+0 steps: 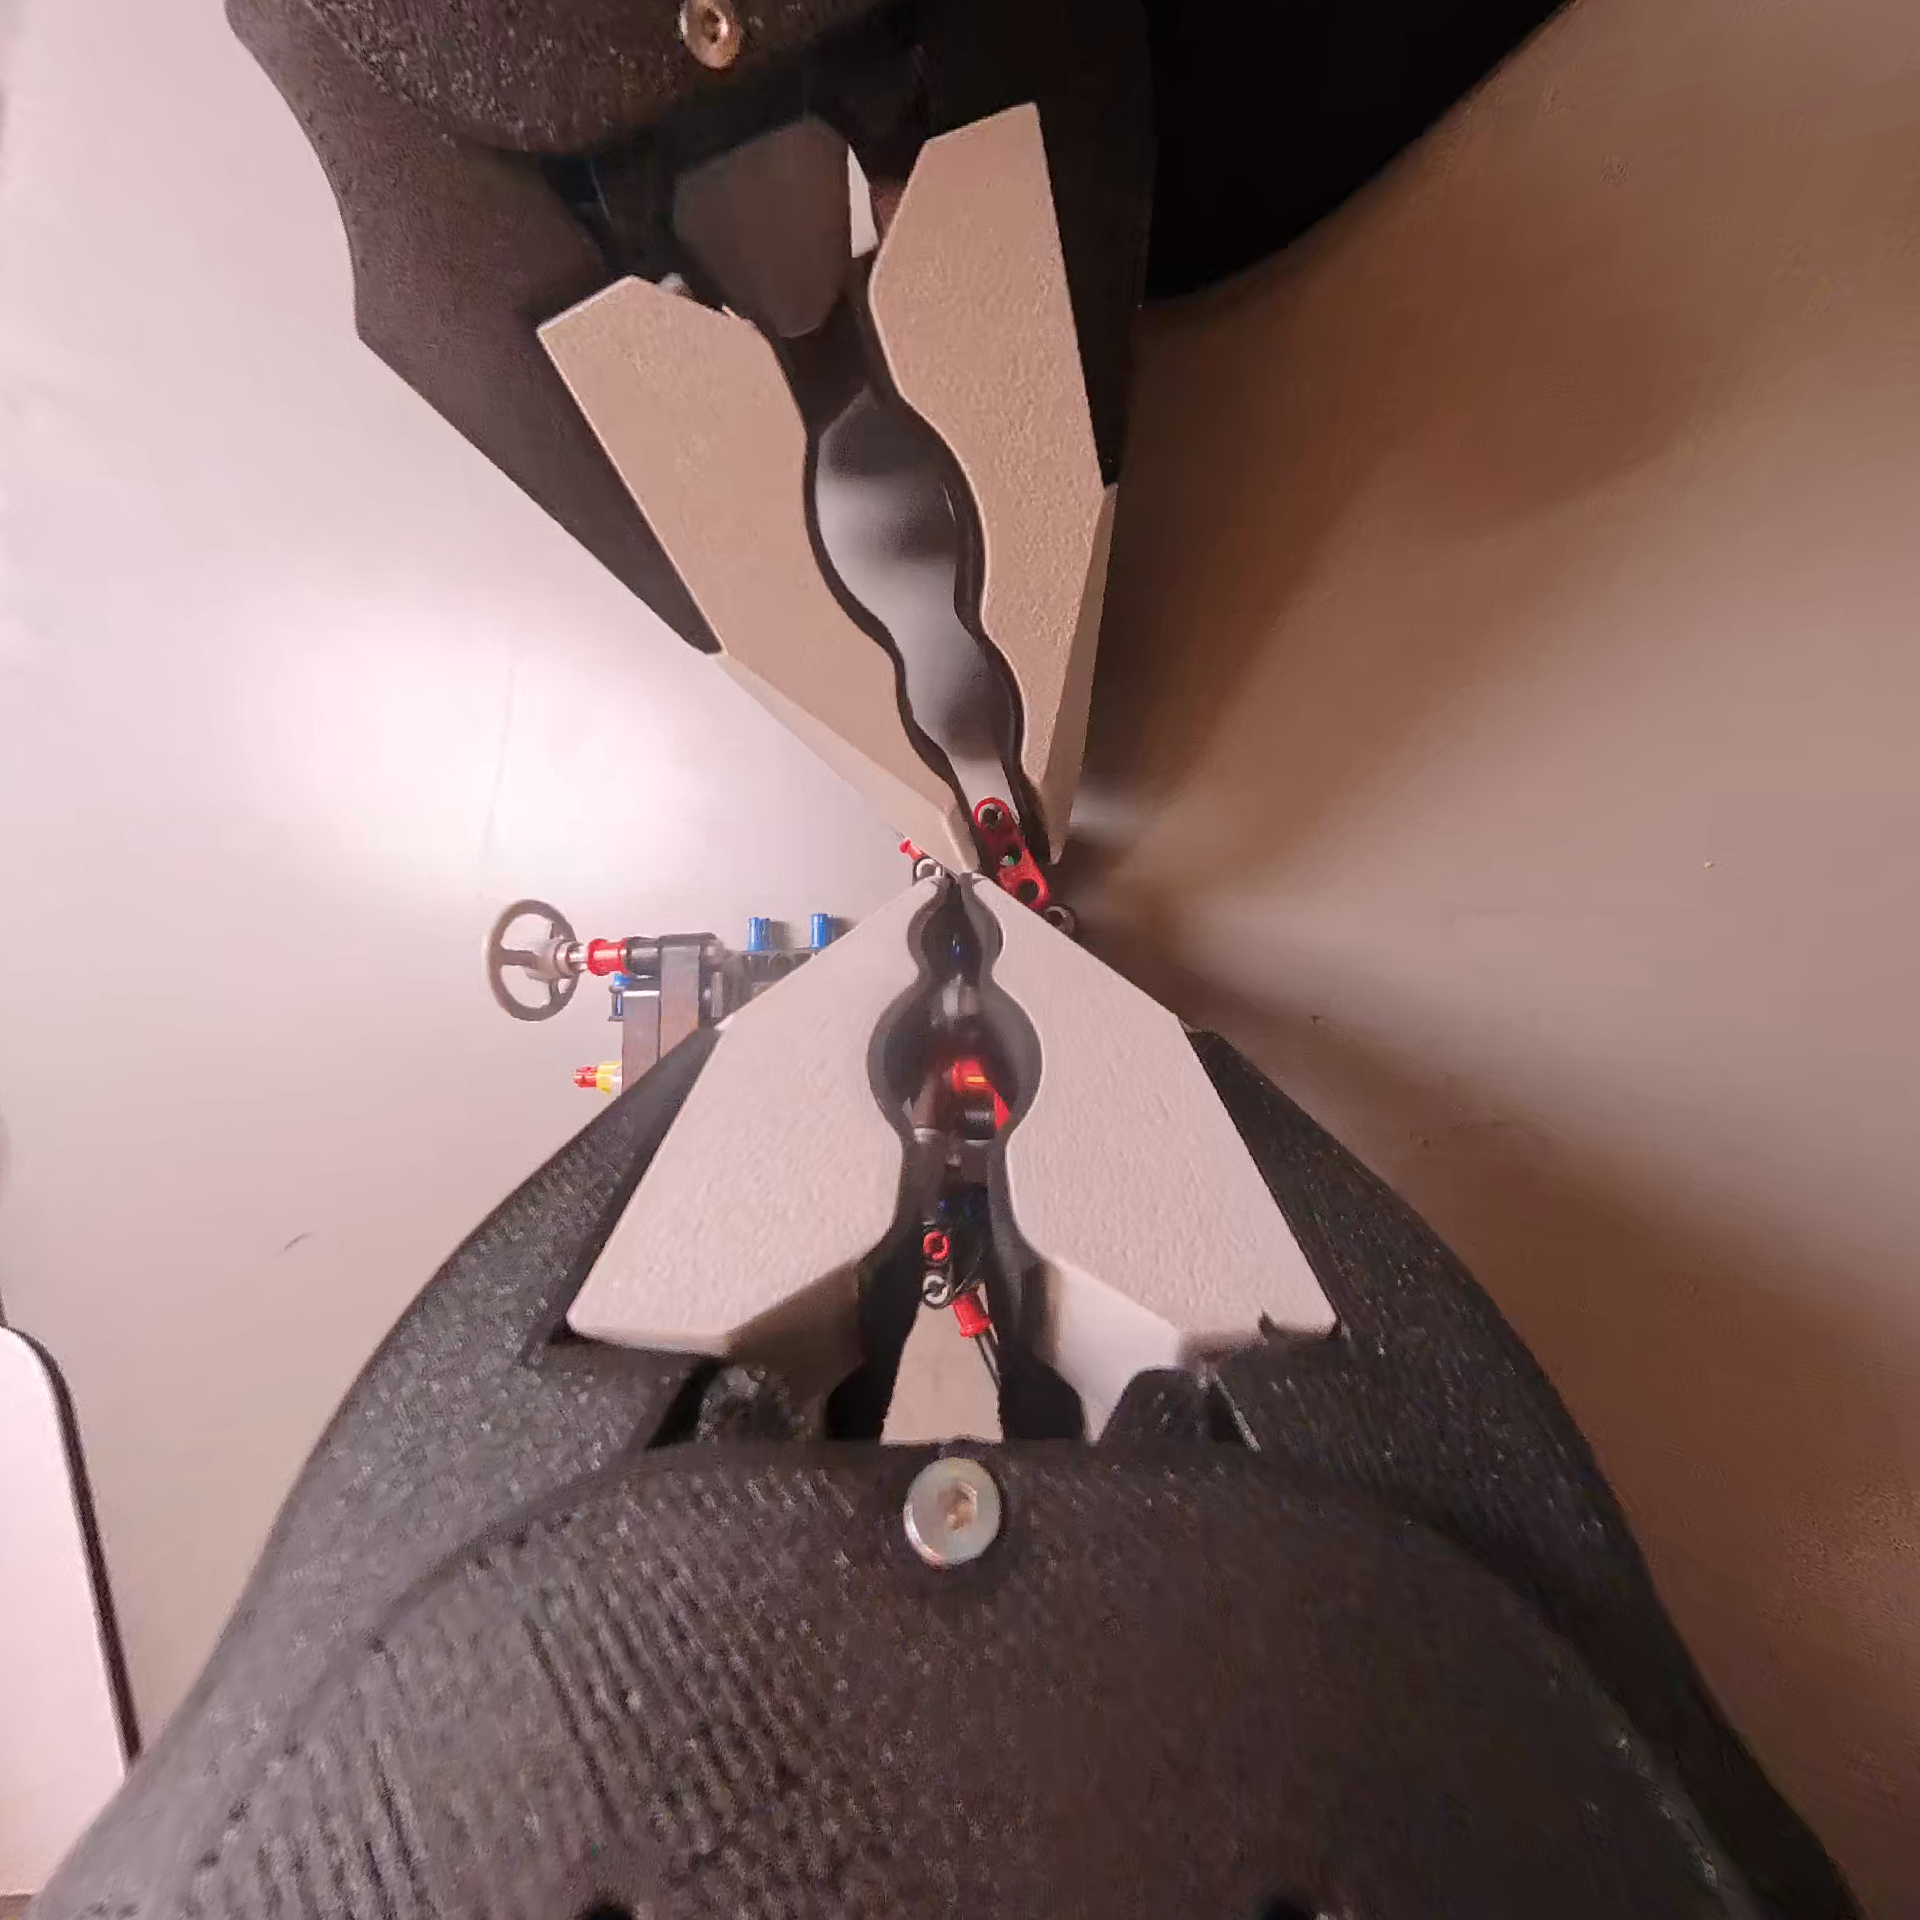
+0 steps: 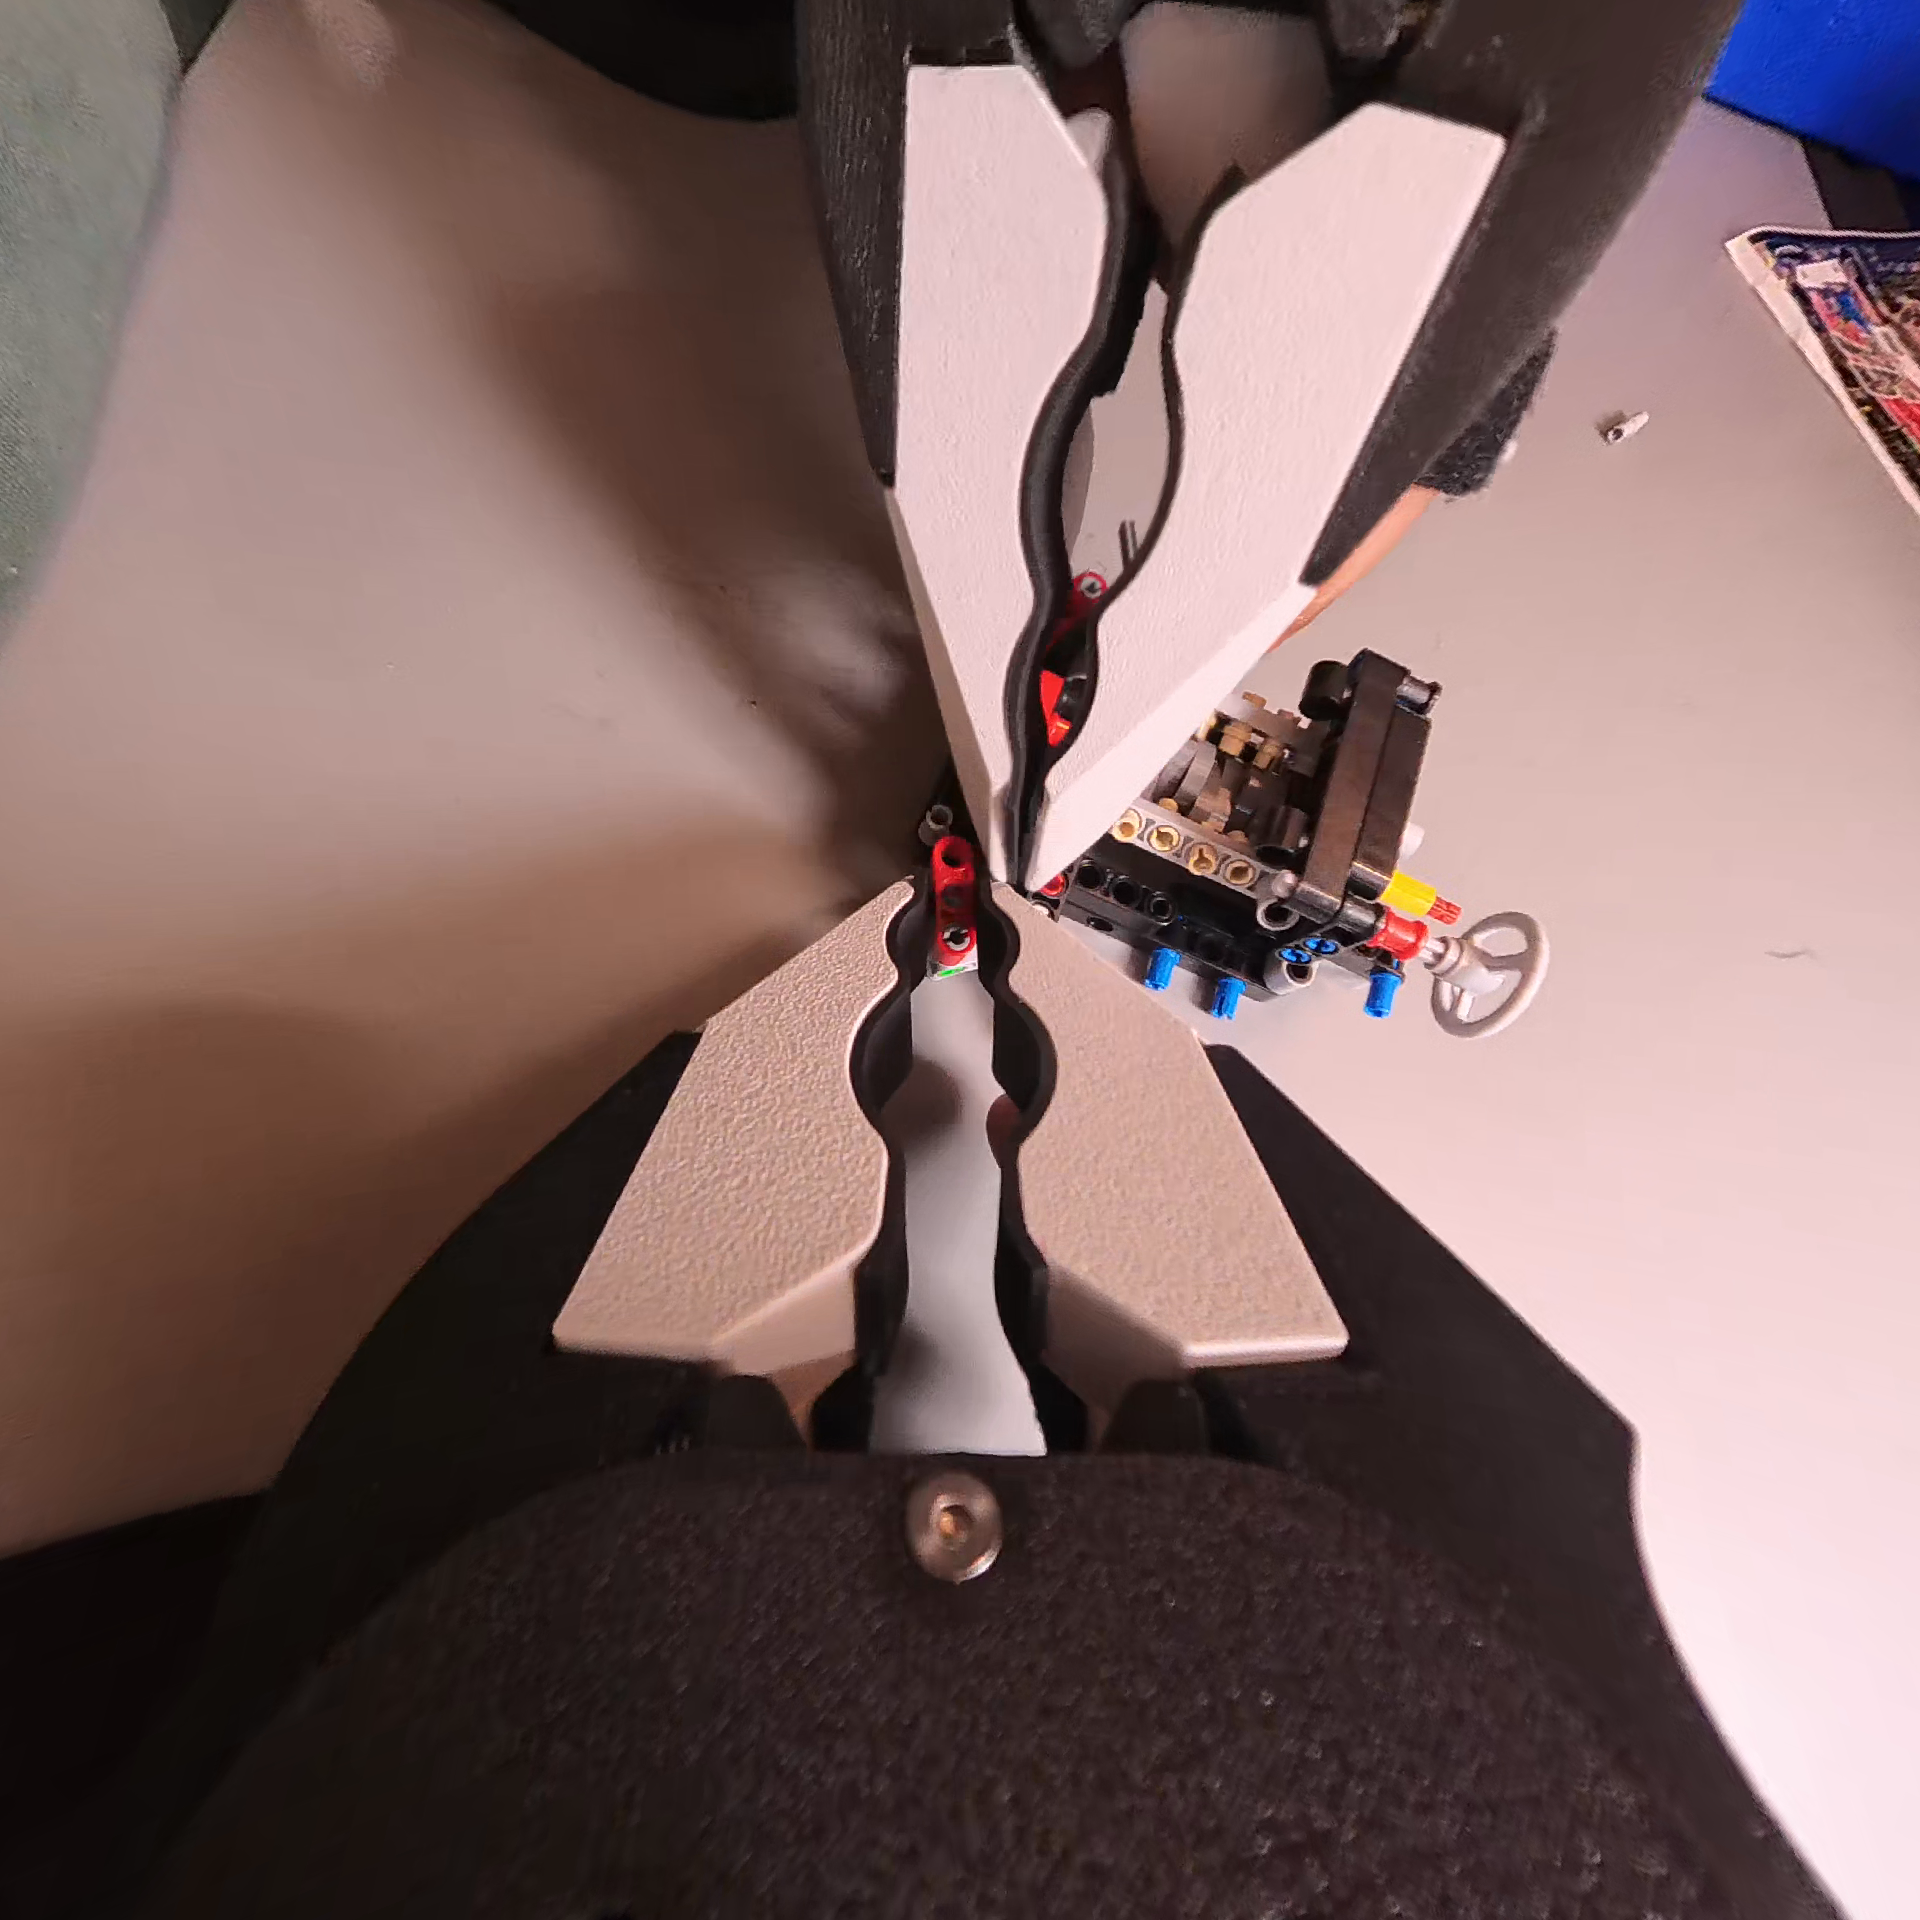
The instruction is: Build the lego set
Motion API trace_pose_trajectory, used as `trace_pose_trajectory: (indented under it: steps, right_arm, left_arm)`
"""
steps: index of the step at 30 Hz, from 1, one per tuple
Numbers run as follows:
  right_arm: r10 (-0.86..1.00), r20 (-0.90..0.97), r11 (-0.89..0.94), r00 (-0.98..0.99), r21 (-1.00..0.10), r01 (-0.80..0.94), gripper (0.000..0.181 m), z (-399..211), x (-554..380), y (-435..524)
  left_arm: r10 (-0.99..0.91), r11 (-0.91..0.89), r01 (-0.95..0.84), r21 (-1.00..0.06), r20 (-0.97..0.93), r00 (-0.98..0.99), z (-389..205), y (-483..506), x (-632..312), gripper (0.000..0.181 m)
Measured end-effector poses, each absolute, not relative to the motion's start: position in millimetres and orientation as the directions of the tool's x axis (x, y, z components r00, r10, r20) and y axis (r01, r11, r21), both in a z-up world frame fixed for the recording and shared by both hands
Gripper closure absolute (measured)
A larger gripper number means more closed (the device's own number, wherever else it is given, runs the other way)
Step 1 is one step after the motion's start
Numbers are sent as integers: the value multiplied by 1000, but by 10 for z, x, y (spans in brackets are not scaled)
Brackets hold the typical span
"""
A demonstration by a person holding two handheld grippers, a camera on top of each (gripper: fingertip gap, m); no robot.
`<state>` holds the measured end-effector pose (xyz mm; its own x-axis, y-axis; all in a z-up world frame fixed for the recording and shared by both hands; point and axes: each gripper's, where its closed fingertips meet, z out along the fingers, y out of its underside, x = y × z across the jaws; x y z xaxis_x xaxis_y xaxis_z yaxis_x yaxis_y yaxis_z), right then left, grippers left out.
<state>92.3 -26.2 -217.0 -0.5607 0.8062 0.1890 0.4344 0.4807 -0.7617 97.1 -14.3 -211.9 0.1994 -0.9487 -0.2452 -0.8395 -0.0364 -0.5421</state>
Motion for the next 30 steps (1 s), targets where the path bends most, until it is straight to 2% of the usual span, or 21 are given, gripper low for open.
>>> trace_pose_trajectory:
  steps: [4, 12, 30]
  right_arm:
    - [799, 200, 493, -567, -758, 426, 174, -2172, 912, -266]
    - [815, 118, 415, -567, -803, 429, 175, -2158, 902, -271]
    - [828, -12, 298, -561, -838, 457, 176, -2140, 909, -270]
  left_arm:
    - [-967, -126, -858, -498, -131, 219, -2151, -127, 927, 181]
    - [-979, -128, -887, -443, -84, 183, -2164, -129, 919, 181]
    - [-983, -98, -881, -463, -94, 158, -2164, -130, 924, 181]
